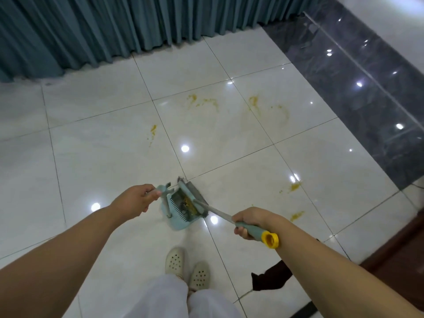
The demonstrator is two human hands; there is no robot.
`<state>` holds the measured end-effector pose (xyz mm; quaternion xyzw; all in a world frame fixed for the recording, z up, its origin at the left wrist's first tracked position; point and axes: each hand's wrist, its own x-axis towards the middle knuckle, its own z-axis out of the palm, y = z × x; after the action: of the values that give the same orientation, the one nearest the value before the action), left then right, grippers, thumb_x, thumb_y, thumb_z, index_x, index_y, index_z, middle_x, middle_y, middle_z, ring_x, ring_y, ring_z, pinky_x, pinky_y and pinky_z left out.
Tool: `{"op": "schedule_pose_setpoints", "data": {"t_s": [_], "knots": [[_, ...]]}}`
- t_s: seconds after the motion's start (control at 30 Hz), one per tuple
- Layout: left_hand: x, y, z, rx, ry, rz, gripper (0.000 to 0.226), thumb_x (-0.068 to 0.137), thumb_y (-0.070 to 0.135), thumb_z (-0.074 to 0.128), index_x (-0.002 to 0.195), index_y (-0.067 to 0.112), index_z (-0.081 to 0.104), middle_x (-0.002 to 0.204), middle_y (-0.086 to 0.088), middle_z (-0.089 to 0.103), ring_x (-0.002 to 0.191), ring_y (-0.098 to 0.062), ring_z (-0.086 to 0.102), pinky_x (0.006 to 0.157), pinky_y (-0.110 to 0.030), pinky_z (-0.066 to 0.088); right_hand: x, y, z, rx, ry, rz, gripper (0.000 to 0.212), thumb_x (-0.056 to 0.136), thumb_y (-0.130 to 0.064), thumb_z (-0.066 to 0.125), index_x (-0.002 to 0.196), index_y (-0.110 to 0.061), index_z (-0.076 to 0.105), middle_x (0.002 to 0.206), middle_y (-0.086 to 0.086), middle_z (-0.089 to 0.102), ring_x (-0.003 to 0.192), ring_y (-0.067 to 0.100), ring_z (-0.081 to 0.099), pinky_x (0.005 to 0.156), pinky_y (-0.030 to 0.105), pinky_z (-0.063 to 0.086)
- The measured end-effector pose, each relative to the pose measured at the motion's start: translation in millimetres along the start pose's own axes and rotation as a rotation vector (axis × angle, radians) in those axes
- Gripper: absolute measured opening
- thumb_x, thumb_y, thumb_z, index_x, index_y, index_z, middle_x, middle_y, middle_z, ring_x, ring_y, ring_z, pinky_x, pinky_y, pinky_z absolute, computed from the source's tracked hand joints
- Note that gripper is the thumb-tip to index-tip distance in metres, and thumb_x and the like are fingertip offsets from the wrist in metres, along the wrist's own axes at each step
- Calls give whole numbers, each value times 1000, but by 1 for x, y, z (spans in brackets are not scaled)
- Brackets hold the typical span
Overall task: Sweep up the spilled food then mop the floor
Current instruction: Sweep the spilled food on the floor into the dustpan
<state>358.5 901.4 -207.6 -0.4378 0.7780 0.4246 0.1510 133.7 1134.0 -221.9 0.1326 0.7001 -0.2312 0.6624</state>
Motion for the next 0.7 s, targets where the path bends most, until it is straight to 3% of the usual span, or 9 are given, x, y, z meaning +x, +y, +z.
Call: {"op": "schedule_pose_setpoints", "data": {"t_s": [0.4, 0.57, 0.7], "knots": [[-29, -18, 8, -135, 78, -47, 31, 92, 48, 50, 74, 26, 62, 55, 0, 55, 43, -11, 45, 38, -18, 35, 10, -20, -13, -182, 121, -67, 19, 96, -17, 50, 99, 1, 46, 71, 16, 56, 27, 12, 45, 32, 17, 41], [-36, -32, 2, -183, 119, -79, 35, 89, 50, 52, 74, 22, 64, 54, 0, 54, 43, -12, 44, 38, -17, 34, 22, -28, -12, -163, 162, -81, 19, 97, -17, 49, 89, 1, 47, 76, 18, 56, 26, 12, 45, 32, 16, 41], [-38, -46, -5, -132, 166, -83, 38, 87, 54, 54, 71, 21, 63, 54, 2, 54, 47, -12, 48, 49, -23, 37, 26, -22, 0, -140, 177, -70, 20, 99, -16, 46, 88, 1, 47, 75, 18, 53, 44, 16, 44, 31, 16, 41]]}}
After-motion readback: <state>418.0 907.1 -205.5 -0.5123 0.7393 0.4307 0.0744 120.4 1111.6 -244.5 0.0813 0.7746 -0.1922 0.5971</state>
